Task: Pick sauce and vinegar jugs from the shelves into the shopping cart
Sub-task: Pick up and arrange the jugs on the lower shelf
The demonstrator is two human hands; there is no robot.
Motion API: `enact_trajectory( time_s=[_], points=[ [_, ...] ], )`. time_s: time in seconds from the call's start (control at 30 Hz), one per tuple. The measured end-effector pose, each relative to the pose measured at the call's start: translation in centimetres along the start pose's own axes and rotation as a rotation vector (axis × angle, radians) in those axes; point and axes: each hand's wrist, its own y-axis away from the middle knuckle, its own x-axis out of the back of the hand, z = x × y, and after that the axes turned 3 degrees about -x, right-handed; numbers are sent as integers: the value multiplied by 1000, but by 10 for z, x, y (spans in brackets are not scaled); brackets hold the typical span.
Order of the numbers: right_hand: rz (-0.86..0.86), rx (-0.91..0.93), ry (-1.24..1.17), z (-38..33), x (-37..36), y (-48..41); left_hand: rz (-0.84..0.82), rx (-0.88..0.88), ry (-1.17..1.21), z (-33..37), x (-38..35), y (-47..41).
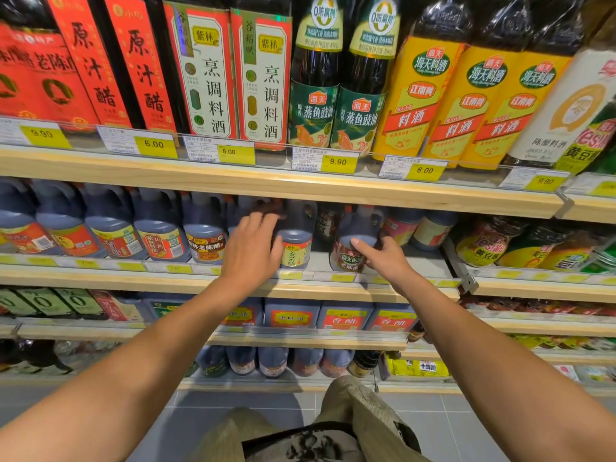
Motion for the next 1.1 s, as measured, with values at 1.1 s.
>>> enact_trajectory(
  time_s=[1.1],
  points=[
    [-74, -69, 159, -35, -20, 67, -435, -247, -185, -17, 32, 45]
  ],
)
